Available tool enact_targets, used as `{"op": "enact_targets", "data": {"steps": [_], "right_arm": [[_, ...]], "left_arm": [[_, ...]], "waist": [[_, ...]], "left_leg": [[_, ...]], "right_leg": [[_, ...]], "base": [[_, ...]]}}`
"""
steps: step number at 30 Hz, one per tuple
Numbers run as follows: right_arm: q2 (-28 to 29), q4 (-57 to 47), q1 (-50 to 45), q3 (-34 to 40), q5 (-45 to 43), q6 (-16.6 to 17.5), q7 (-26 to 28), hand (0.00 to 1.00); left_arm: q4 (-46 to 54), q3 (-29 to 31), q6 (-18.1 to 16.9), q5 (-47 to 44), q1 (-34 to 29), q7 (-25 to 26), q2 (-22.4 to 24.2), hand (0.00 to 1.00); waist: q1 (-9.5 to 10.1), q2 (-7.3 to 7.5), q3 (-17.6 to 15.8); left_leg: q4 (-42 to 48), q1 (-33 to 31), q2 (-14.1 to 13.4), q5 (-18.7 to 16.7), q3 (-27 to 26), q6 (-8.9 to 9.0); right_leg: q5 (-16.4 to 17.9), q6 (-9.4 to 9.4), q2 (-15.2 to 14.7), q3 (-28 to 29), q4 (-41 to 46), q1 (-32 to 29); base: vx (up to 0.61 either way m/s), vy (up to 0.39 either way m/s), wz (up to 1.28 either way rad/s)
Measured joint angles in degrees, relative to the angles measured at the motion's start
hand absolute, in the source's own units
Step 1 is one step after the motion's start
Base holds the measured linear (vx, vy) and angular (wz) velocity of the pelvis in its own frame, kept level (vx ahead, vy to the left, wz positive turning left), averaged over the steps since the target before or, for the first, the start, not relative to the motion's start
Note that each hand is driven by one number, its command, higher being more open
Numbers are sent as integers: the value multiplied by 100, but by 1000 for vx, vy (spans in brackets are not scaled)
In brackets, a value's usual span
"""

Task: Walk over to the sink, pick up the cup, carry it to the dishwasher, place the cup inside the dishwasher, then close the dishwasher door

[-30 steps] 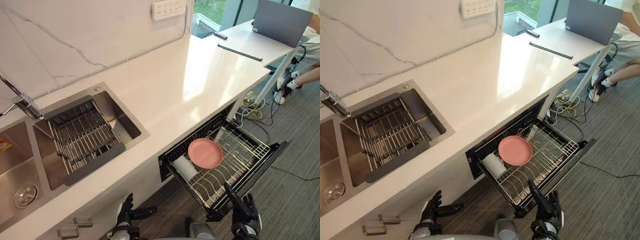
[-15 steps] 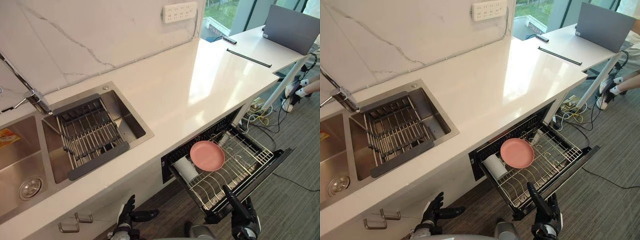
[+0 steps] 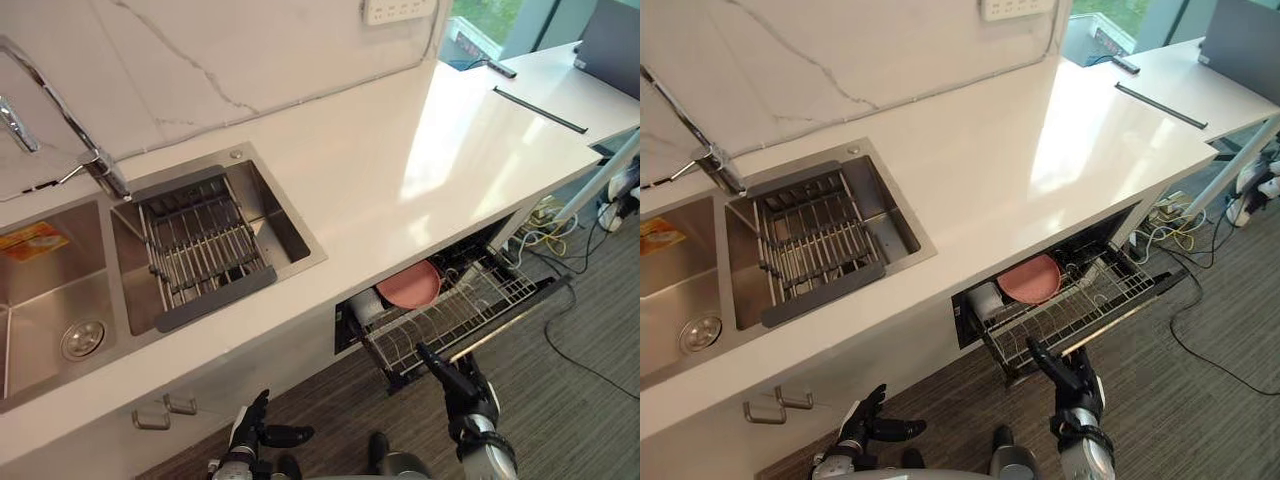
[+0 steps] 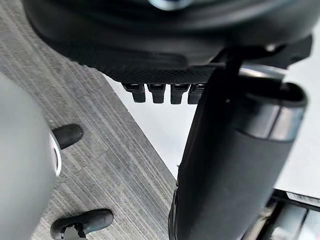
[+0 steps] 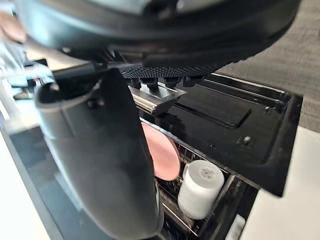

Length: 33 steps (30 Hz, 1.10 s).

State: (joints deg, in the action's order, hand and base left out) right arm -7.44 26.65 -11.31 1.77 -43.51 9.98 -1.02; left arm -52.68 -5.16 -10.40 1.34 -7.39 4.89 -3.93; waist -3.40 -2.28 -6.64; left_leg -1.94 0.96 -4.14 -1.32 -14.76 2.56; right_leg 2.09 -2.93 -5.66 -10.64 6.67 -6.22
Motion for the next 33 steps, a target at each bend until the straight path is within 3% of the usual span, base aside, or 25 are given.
{"op": "enact_targets", "data": {"steps": [4,11,17,26,28,33], "right_arm": [[-133,38,523,-85,101,-30,-8,100],[-342,428,1565,-218,432,-22,-121,100],[-694,893,2475,-222,722,-15,-217,100],[-1049,1527,3305,-696,1068,-38,-311,100],[-1161,1544,3458,-703,1157,-56,-325,100],[-1188,1394,3434,-887,1244,-97,-328,100]], "left_arm": [[59,-31,-8,-7,-1,-5,-31,100],[144,-40,-78,-33,28,-16,-93,100],[387,-212,-126,-149,30,-18,-116,100],[505,-321,-211,-222,41,-23,-145,100],[510,-328,-225,-251,111,-19,-144,100],[510,-382,-225,-254,134,8,-145,100]], "waist": [[116,-120,-146],[144,-143,-368],[313,-281,-567],[323,-313,-723],[340,-359,-884],[341,-392,-912]], "left_leg": [[2,-183,10,41,108,-12],[14,-558,95,307,406,10],[11,-810,114,455,674,13],[-55,-977,100,515,758,-1],[-72,-997,96,519,791,-7],[-64,-1036,56,535,783,-6]], "right_leg": [[-16,4,-4,-112,-6,-123],[-37,-7,-100,-388,-34,-293],[-56,10,-138,-618,-33,-395],[-301,88,-83,-497,-55,-691],[-359,67,-70,-497,-102,-694],[-438,112,-21,-460,-211,-694]], "base": [[-15,-17,13],[15,-15,22],[-26,-13,24],[-86,-8,-8],[-107,5,1],[-52,-3,-3]]}}
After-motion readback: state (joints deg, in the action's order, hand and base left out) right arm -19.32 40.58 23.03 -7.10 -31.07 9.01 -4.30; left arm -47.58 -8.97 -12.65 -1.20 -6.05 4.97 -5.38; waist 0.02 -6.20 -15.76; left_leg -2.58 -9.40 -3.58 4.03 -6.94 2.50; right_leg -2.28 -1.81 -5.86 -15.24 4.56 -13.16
